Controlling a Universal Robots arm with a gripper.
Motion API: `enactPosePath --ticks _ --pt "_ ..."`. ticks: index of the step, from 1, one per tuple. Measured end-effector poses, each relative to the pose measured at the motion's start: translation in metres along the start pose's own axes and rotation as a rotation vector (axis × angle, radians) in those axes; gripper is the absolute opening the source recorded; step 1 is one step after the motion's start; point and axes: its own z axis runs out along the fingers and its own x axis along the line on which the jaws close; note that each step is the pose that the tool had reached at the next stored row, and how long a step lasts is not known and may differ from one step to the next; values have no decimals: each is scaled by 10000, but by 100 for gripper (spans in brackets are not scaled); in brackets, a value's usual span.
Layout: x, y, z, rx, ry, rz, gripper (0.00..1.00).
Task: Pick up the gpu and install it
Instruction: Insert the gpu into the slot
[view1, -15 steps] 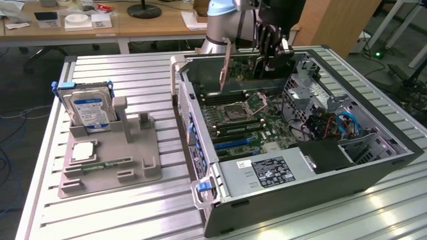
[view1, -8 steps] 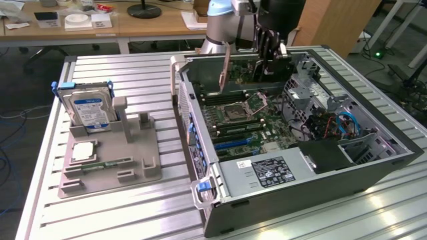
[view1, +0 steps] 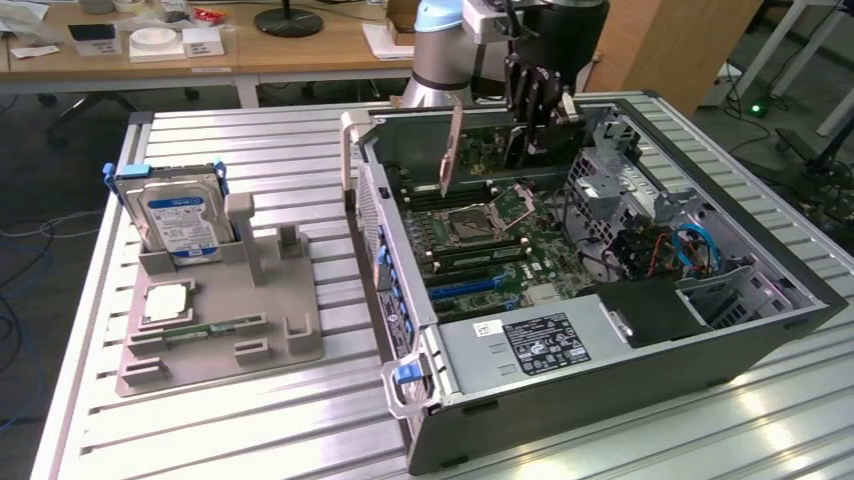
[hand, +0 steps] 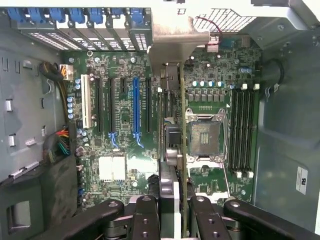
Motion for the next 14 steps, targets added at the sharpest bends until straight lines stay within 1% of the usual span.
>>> enactPosePath --ticks 8,14 --pt "0 1 7 1 -2 0 28" --pt "11 2 38 -1 1 2 28"
